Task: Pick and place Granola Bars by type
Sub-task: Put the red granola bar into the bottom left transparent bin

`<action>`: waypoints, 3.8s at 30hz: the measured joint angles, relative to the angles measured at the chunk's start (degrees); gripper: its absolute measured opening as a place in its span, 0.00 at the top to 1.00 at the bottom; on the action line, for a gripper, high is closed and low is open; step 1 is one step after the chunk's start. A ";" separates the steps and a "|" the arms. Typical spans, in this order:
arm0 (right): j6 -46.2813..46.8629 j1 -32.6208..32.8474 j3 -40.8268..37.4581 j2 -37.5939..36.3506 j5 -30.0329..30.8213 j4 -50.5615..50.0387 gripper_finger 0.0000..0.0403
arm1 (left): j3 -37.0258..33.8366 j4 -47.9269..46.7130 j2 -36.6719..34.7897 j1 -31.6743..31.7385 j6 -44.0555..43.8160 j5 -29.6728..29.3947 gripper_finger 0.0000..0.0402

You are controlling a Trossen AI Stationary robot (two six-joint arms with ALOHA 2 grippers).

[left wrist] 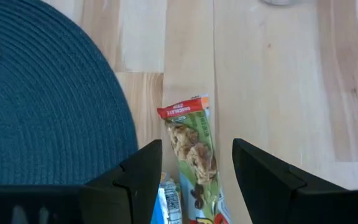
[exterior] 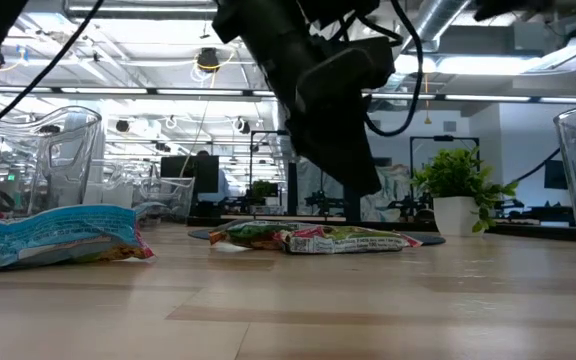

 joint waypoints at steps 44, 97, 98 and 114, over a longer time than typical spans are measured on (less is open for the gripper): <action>7.56 3.48 -8.30 -7.93 2.57 -0.64 0.60 | 2.18 -5.72 5.53 -0.03 -0.24 -0.88 0.72; 8.61 3.70 -8.25 -0.56 2.27 0.10 0.65 | 29.70 -66.63 -2.65 -16.84 -37.57 -9.91 0.76; 8.63 3.70 -8.25 -0.42 2.31 0.13 0.65 | 28.33 -66.45 -3.34 -18.02 -38.99 -9.92 0.76; 8.07 0.86 -8.25 -0.32 2.62 1.58 0.64 | -4.13 -66.75 -20.43 -32.23 -73.24 -7.24 0.76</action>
